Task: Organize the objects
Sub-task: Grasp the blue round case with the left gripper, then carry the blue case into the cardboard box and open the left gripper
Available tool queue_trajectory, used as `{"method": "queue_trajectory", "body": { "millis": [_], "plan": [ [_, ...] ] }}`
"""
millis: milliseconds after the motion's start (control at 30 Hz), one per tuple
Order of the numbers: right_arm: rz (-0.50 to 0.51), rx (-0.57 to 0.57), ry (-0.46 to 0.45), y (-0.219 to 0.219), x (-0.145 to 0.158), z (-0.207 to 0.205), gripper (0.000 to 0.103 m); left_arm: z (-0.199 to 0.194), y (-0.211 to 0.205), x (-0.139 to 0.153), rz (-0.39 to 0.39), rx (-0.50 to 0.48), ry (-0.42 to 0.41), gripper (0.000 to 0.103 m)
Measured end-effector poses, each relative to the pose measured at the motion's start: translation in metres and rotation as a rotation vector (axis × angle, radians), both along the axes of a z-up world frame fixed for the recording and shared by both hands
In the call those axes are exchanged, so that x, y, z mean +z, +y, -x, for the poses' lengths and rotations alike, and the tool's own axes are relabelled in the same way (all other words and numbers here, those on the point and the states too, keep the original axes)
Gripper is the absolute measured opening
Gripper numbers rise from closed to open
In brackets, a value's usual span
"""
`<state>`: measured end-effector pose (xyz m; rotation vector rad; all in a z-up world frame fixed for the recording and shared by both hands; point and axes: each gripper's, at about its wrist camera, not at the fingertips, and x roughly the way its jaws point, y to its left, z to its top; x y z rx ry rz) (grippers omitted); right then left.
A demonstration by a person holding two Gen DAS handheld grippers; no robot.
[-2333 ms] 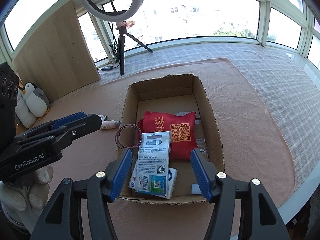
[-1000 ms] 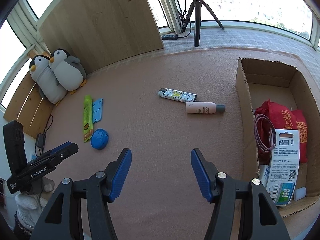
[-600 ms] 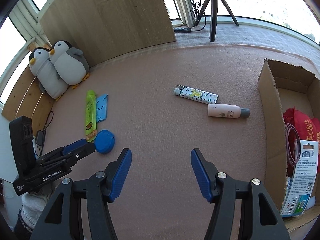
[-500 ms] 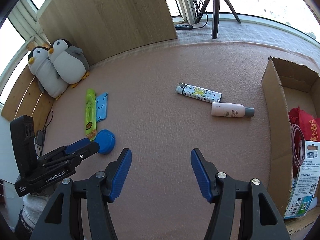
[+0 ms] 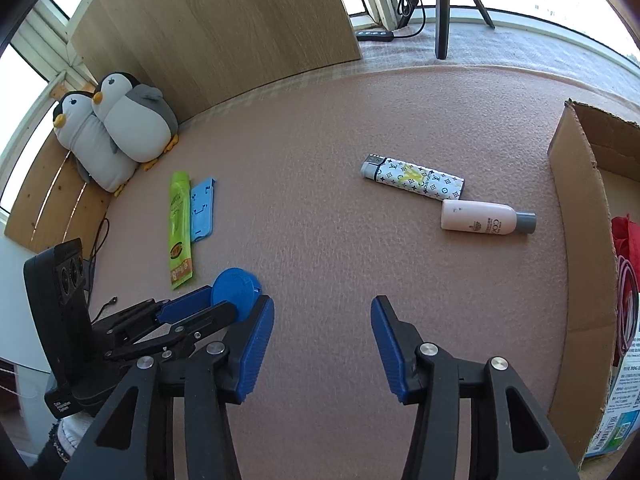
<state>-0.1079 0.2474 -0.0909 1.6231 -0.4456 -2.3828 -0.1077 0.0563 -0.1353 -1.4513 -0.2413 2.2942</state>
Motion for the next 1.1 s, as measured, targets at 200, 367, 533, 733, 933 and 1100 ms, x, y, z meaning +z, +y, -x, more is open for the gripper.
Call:
{"method": "queue_trajectory", "body": {
  "millis": [200,367,533,733,933,1100],
  "plan": [
    [0.065,0.045,-0.063,-0.01,-0.019,0.014,0.035,-0.004,0.02,0.001,-0.011,-0.045,-0.002,0.041],
    [0.087,0.07,-0.106,-0.018,-0.032,0.022,0.026,-0.009,0.03,0.002,0.008,-0.078,0.013,0.051],
    [0.121,0.084,-0.126,-0.021,-0.04,0.025,0.023,-0.009,0.033,0.002,0.005,-0.081,0.016,0.05],
    [0.129,0.103,-0.126,-0.024,-0.039,0.025,0.018,-0.008,0.032,0.001,0.007,-0.071,0.017,0.044],
    [0.128,0.068,-0.116,-0.012,-0.034,0.019,0.018,-0.009,0.036,0.004,-0.013,-0.067,0.004,0.039],
    [0.118,0.019,-0.068,0.01,-0.015,0.004,0.018,-0.014,0.055,0.021,-0.024,-0.094,0.036,0.039]
  ]
}}
